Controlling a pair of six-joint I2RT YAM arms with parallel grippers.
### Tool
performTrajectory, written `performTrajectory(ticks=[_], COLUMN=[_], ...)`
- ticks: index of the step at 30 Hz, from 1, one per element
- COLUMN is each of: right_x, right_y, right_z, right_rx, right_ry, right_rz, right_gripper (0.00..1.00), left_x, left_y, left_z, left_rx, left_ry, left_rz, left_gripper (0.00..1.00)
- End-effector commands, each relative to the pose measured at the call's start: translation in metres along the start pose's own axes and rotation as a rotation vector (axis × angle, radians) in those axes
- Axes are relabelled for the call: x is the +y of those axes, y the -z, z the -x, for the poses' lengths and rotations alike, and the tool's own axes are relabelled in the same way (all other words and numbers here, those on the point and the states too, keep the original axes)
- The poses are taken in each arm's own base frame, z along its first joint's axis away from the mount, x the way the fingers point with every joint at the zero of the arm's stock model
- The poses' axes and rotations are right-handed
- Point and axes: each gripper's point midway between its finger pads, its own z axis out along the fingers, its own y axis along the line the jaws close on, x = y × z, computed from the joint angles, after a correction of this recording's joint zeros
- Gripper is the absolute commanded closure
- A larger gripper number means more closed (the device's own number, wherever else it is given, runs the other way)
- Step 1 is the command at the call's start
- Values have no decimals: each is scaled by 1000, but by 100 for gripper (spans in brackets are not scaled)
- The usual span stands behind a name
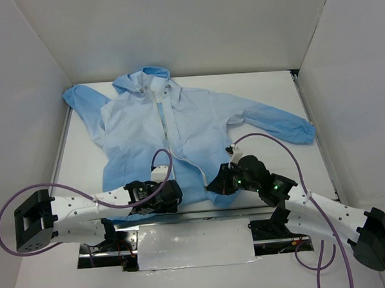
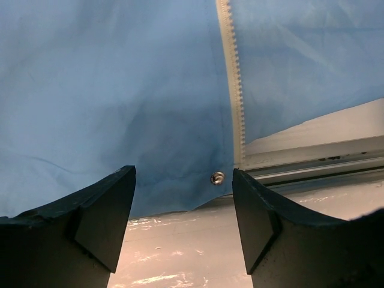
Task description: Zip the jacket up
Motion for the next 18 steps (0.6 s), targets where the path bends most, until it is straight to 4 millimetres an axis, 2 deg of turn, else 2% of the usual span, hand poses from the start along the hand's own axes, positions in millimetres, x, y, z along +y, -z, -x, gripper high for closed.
performTrajectory(ticks=[1,8,11,15,18], right_x=[5,3,3,3,3], right_y=[1,-1,-1,0,-1], right_z=[14,13,13,12,12], right_rx=[-43,-34,-34,-33,-34], right_ry=[23,21,21,23,22], right_rz=[0,-6,-6,-8,-8], right_gripper=[100,100,100,100,100], left_x=[-18,-27,-24,-21,-20], left_y=[6,-1,-5,-5,-6], left_z=[8,-1,-5,-7,-8], left_rx=[-8,20,30,33,31], left_ry=[-29,-65,-70,-60,-58], left_rz=[-34,-31,-13,-15,-17], left_gripper=[23,24,31,34,40])
